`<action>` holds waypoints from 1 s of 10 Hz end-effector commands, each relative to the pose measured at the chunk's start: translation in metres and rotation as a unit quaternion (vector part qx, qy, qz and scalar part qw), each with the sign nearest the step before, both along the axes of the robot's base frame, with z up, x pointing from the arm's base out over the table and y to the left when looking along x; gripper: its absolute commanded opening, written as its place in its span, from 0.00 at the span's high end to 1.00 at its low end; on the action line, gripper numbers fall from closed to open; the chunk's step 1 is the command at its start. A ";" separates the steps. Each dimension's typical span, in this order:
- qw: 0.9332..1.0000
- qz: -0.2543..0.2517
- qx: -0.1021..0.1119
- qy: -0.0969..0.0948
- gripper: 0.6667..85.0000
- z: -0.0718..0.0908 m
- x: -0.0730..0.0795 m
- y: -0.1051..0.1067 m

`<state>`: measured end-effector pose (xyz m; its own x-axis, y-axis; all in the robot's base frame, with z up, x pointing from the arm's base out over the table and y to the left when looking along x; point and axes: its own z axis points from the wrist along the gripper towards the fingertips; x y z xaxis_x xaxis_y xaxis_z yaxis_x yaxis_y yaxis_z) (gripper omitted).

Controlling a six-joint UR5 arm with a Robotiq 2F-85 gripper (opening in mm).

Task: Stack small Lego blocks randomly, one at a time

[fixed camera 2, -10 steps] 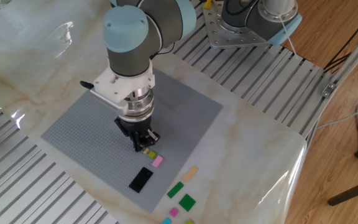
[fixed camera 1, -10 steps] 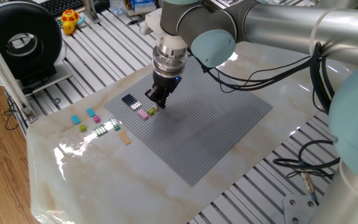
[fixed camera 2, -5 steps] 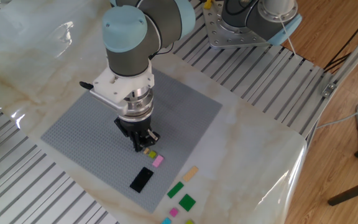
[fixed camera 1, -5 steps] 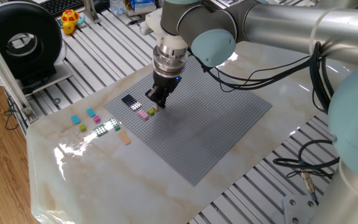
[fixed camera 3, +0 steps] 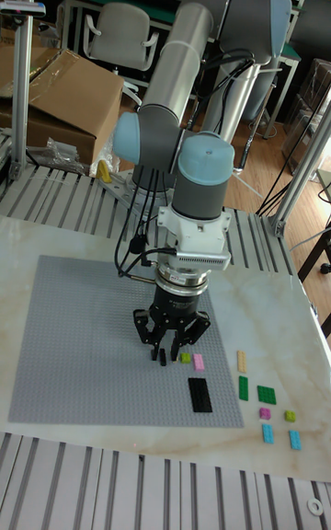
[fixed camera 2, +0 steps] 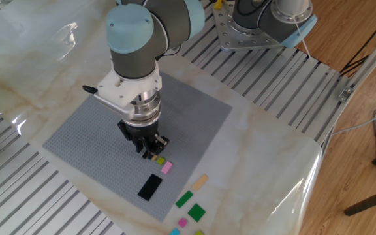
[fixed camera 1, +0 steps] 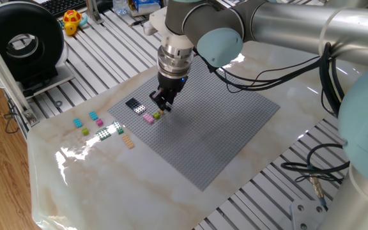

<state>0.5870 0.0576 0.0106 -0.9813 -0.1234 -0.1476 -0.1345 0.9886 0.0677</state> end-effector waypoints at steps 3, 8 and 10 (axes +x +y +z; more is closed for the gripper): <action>1.000 0.010 -0.002 0.002 0.62 0.024 -0.002 -0.002; 0.999 -0.032 -0.023 0.012 0.99 0.056 -0.008 -0.014; 0.999 -0.039 -0.022 0.006 0.99 0.061 -0.005 -0.016</action>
